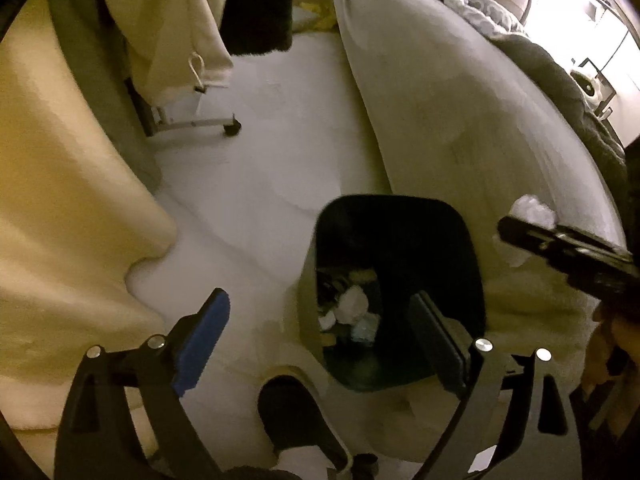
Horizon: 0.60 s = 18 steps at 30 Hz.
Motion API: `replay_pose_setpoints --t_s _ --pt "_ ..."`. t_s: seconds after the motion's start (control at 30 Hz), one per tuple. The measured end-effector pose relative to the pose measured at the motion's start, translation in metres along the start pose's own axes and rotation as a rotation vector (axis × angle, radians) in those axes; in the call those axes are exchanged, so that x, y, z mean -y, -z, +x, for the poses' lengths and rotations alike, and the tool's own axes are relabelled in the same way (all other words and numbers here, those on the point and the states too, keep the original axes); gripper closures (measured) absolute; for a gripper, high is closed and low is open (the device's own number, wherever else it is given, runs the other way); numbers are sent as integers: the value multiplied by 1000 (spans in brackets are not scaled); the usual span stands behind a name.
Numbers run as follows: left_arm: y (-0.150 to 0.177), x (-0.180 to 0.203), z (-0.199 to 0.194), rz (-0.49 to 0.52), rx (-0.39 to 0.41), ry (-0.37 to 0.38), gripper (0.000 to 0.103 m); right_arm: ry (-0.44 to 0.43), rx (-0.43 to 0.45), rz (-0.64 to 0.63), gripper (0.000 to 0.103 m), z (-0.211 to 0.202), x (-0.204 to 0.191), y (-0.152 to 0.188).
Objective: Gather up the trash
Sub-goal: 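Open left tool to drop curved piece while right tool lowers and releases bubble wrap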
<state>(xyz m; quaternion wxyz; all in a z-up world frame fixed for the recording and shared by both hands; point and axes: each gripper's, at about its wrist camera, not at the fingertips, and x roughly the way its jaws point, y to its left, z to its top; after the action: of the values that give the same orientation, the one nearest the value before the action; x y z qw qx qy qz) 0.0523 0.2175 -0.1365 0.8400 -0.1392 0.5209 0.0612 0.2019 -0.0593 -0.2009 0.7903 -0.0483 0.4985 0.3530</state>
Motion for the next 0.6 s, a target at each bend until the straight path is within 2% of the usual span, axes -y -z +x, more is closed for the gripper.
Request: replay_pose_setpoints --t_s 0.3,0.47,0.53,0.6 --pt "-4 -9 -33 15 141 -16 8 36 -85 -9 55 34 -5 8" --pt "-8 -6 -68 35 285 -20 8 47 -99 -22 54 40 -7 8" --pt "-9 -4 -83 36 334 -18 6 45 -98 -19 50 39 -6 8" --pt "-9 -4 -94 36 366 -9 6 45 -92 -9 35 39 -5 7"
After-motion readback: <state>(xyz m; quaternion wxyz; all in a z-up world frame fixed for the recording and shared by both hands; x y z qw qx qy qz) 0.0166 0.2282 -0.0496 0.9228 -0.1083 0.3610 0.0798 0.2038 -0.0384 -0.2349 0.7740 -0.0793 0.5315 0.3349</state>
